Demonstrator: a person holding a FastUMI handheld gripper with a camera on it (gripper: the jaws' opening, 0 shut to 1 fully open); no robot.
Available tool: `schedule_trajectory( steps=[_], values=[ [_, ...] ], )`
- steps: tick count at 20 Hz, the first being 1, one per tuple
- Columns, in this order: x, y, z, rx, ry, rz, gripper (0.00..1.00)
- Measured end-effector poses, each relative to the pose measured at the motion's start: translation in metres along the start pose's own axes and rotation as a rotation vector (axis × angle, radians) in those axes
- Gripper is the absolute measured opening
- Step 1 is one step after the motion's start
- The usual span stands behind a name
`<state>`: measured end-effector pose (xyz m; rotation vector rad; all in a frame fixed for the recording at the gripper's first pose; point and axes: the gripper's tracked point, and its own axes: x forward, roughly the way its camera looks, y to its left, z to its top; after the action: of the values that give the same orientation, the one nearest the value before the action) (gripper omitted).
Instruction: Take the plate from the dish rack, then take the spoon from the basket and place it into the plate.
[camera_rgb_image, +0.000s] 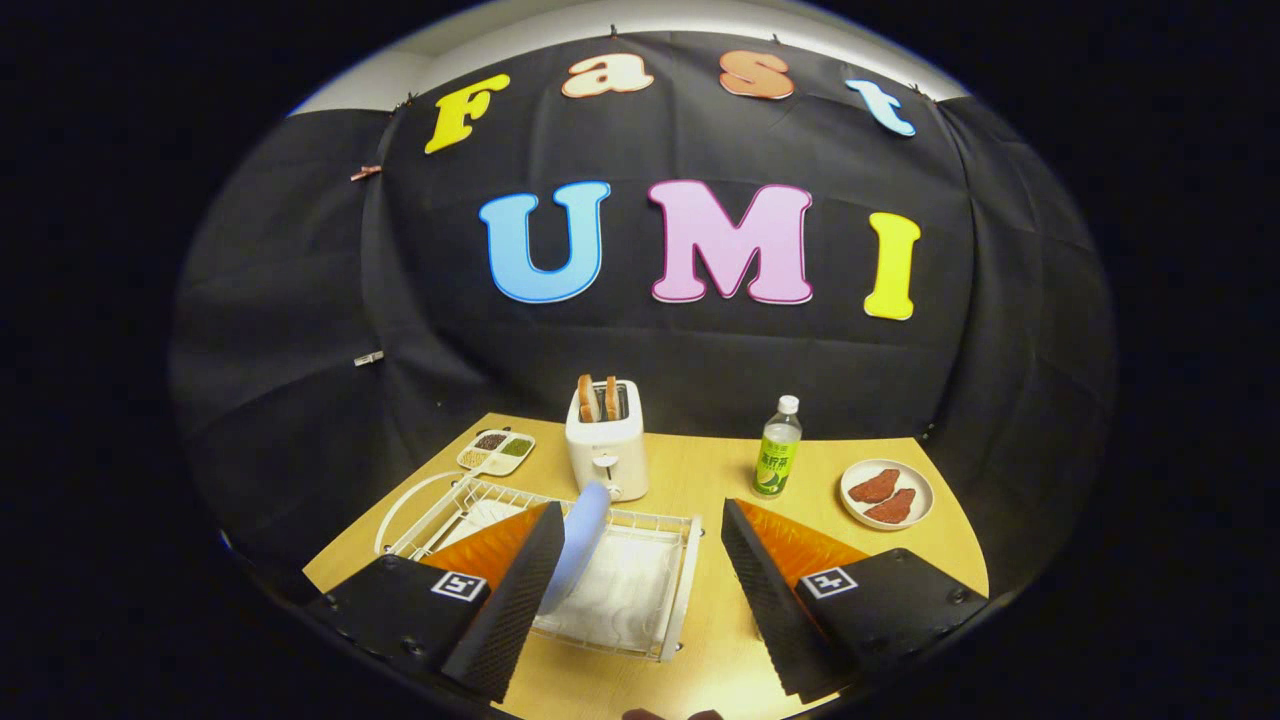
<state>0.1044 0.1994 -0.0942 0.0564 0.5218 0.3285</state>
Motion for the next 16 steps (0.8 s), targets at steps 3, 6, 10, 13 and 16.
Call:
schedule_trajectory(
  steps=[3, 6, 10, 13, 16],
  values=[
    [0.035, 0.02, -0.022, -0.015, 0.111, 0.002, 0.98],
    [0.064, 0.025, -0.049, 0.003, 0.235, -0.038, 0.98],
    [0.092, 0.029, -0.089, 0.057, 0.401, -0.079, 0.96],
    [0.102, 0.039, -0.111, 0.112, 0.497, -0.085, 0.81],
    [0.111, 0.051, -0.117, 0.151, 0.528, -0.066, 0.61]
  ],
)
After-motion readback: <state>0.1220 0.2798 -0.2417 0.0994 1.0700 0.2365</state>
